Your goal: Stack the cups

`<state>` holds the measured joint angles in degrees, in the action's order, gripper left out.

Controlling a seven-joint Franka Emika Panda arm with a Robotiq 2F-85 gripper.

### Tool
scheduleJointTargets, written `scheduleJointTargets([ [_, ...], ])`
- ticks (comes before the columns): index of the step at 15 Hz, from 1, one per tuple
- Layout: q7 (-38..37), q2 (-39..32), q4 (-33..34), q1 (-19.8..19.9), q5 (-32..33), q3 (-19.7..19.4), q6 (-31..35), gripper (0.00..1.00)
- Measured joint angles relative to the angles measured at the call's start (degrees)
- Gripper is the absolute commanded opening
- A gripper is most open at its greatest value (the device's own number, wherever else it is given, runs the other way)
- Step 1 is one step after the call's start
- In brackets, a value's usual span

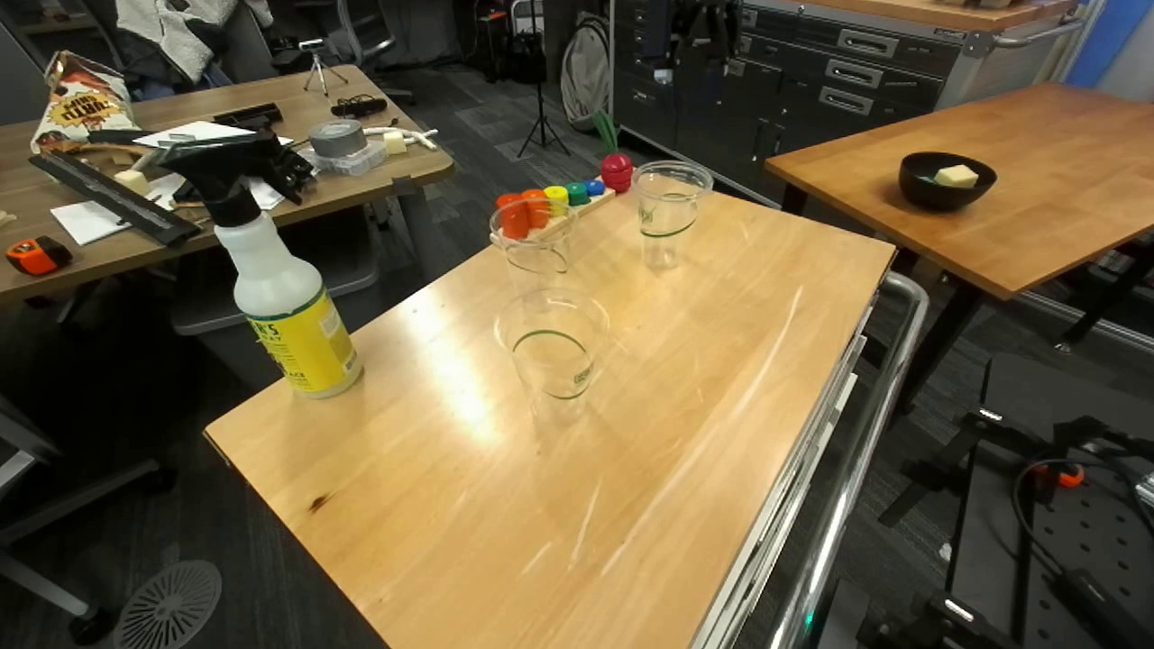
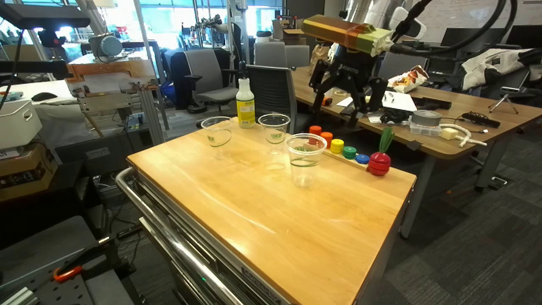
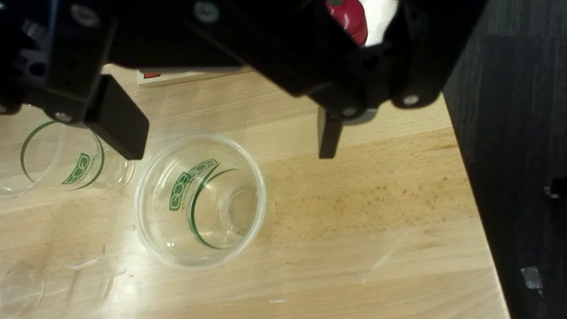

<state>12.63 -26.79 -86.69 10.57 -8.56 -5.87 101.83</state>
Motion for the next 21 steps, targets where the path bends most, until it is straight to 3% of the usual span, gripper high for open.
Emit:
scheduleJointTargets([
  [5, -2.31, -1.71, -0.66, 0.0, 0.58, -0.08, 4.35, 1.0],
  [18, -0.29, -2.02, -4.66, -0.02, 1.56, 0.34, 4.37, 1.0],
  [19, -0.08, -2.02, -5.04, -0.02, 1.56, 0.4, 4.37, 0.96],
  [20, 0.06, -2.02, -5.39, -0.03, 1.56, 0.45, 4.37, 0.77],
  [21, 0.21, -2.03, -5.64, -0.03, 1.56, 0.51, 4.38, 0.71],
])
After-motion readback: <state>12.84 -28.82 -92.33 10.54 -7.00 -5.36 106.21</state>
